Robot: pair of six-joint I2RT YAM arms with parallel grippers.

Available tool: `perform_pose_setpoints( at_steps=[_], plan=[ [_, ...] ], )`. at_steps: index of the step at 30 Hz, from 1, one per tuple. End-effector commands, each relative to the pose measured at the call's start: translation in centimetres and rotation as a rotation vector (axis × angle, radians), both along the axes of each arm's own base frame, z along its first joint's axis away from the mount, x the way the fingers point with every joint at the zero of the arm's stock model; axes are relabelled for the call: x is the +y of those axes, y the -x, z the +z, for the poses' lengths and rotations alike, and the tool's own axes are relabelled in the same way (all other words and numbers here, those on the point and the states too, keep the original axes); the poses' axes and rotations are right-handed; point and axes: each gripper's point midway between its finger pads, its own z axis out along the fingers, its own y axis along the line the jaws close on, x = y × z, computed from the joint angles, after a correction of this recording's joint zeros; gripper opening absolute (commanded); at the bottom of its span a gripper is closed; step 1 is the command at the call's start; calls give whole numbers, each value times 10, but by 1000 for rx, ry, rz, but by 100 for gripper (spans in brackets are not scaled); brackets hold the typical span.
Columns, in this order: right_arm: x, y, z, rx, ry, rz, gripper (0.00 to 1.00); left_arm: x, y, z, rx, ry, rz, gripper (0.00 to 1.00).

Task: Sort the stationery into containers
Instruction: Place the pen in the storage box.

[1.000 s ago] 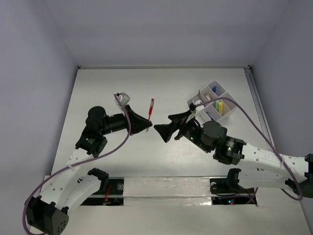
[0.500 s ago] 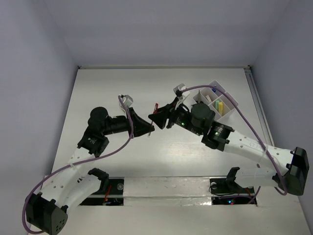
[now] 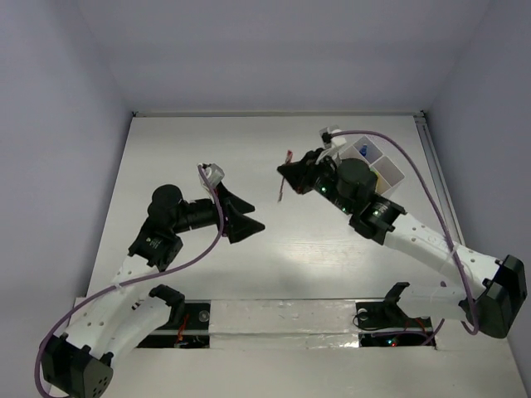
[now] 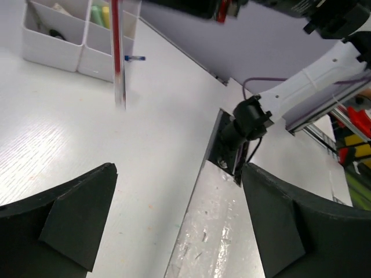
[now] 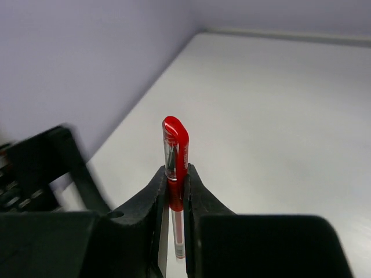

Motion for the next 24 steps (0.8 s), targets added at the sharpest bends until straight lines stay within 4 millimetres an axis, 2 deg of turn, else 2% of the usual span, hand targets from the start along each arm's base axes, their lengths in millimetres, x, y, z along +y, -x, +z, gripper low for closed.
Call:
perform_pose_setpoints(
  at_steps=[1,2,3,4,5,6,8,9,10,13,20,24],
  plan=[
    [-75,-47,19,-61,51,-358,0,8,-12,11,-77,-27,93,87],
    [-93,-56,13,-57,79,-437,0,9,-14,11,-79,-33,109,89],
    [-129,-72,-3,-45,138,-594,0,12,-18,8,-83,-50,140,94],
    [-146,-77,-13,-35,166,-664,0,14,-20,9,-89,-52,155,99],
    [-162,-82,-22,-27,187,-727,0,15,-21,10,-94,-57,170,99],
    [-189,-86,-41,-14,213,-832,0,19,-24,10,-100,-62,202,99],
    [-217,-86,-41,-50,193,-937,0,24,-25,16,-129,-59,236,99],
    [-230,-84,-61,-33,218,-976,0,25,-25,17,-133,-62,244,99],
    [-246,-86,-64,-34,218,-1022,0,26,-26,18,-139,-62,253,99],
    [-273,-90,-80,-26,241,-1117,0,29,-24,22,-156,-58,266,99],
    [-286,-103,-105,-58,309,-1179,0,30,-22,24,-168,-55,262,99],
    [-281,-114,-118,-62,354,-1169,0,29,-23,23,-163,-58,258,99]
  ],
)
